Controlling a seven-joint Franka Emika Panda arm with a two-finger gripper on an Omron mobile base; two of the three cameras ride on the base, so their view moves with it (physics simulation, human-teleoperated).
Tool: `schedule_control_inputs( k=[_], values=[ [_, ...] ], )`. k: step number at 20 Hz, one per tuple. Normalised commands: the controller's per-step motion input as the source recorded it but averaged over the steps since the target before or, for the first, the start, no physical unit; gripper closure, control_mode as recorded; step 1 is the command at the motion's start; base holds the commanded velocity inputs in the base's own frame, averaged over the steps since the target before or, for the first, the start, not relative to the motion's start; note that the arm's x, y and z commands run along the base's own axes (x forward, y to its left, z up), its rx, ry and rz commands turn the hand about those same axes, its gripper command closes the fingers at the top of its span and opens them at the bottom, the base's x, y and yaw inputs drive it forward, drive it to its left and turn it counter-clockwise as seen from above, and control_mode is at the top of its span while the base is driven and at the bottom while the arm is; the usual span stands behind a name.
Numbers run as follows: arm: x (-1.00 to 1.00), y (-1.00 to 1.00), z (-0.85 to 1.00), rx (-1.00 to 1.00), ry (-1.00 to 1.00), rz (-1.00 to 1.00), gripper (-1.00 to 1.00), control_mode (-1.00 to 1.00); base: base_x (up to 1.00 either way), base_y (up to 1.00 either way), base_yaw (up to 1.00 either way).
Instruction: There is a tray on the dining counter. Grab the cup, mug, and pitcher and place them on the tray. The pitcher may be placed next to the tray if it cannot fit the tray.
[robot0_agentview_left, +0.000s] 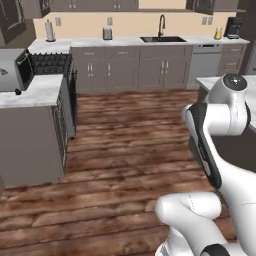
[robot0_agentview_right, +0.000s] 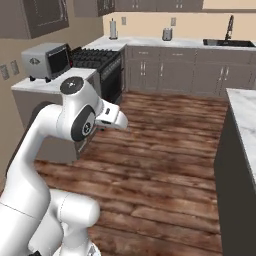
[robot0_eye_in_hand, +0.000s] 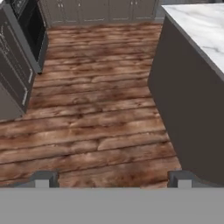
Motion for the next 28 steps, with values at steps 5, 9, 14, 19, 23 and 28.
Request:
schedule_control_inputs(
  k=[5, 9, 14, 19, 23, 28],
  values=[
    [0.00, 0.00, 0.00, 0.00, 0.00, 0.00, -1.00, 1.00, 1.00, 0.34, -0.13],
    [0.00, 0.00, 0.00, 0.00, 0.00, 0.00, -1.00, 1.00, 1.00, 0.00, -0.07],
    [0.00, 0.00, 0.00, 0.00, 0.00, 0.00, -1.00, 1.00, 1.00, 0.02, -0.04],
    [0.00, 0.00, 0.00, 0.00, 0.00, 0.00, -1.00, 1.00, 1.00, 0.27, 0.00],
    [0.00, 0.00, 0.00, 0.00, 0.00, 0.00, -1.00, 1.00, 1.00, 0.31, 0.00],
    [0.00, 0.00, 0.00, 0.00, 0.00, 0.00, -1.00, 1.00, 1.00, 0.58, -0.01]
  ],
)
